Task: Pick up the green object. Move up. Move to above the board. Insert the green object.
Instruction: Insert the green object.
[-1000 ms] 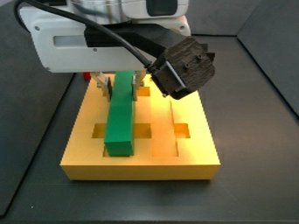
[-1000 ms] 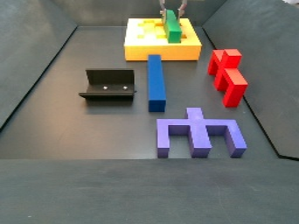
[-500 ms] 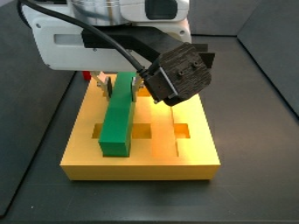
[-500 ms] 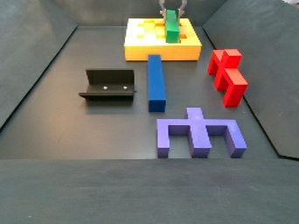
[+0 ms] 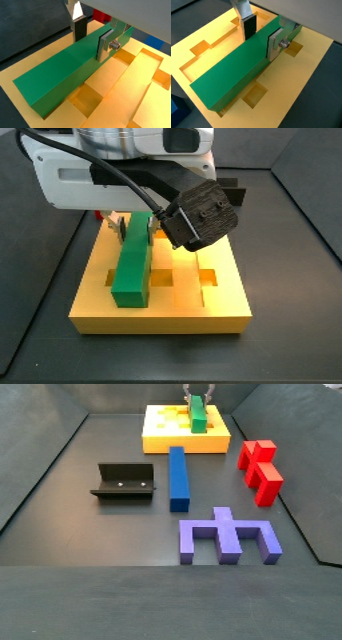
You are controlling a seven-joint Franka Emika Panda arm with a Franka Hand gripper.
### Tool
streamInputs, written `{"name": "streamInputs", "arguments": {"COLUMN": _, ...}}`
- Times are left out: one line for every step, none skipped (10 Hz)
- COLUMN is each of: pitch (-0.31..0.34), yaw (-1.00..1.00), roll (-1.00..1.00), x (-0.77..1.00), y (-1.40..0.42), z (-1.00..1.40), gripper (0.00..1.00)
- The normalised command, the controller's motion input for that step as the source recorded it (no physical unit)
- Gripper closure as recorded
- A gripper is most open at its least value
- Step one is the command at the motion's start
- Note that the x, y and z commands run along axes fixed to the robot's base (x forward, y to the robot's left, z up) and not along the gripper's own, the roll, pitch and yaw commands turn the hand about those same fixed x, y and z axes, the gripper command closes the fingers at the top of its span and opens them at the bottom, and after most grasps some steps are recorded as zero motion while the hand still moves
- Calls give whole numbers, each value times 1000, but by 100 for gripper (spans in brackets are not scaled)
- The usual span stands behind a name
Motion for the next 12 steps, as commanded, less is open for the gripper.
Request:
{"name": "streamInputs", "arguments": {"pitch": 40, "yaw": 0, "roll": 39, "x": 0, "y": 40, "z": -157, "gripper": 100}}
{"name": "streamInputs", "arguments": {"pitch": 26, "yaw": 34, "roll": 0, "x": -40, "y": 220, "z": -171, "gripper": 100}}
{"name": "streamInputs", "arguments": {"pitch": 26, "yaw": 131, "roll": 0, "x": 3, "y": 134, "z": -203, "gripper": 100}}
{"name": "streamInputs", "arguments": {"pitch": 36, "yaw": 134, "roll": 0, "x": 0, "y": 69, "z": -160, "gripper": 100}}
{"name": "streamInputs", "arguments": {"pitch": 7, "yaw": 140, "roll": 3, "x": 0, "y": 0, "z": -129, "gripper": 100}}
{"name": "streamInputs", "arguments": {"pitch": 0, "yaw": 174, "roll": 126, "x": -80, "y": -117, "z": -89, "gripper": 100}}
{"name": "streamInputs", "arguments": {"pitch": 0, "yaw": 291, "roll": 213, "x": -123, "y": -103, "z": -91, "gripper": 100}}
{"name": "streamInputs", "arguments": {"pitch": 0, "yaw": 203, "roll": 119, "x": 0, "y": 0, "z": -137, "gripper": 100}}
{"name": "streamInputs", "arguments": {"pitch": 0, "yaw": 0, "roll": 19, "x": 0, "y": 0, "z": -140, "gripper": 100}}
{"name": "streamInputs", "arguments": {"pitch": 0, "yaw": -11, "roll": 0, "x": 0, "y": 0, "z": -263, "gripper": 100}}
{"name": "streamInputs", "arguments": {"pitch": 0, "yaw": -23, "roll": -77, "x": 0, "y": 0, "z": -409, "gripper": 100}}
{"name": "streamInputs", "arguments": {"pitch": 0, "yaw": -3, "roll": -60, "x": 0, "y": 0, "z": -331, "gripper": 100}}
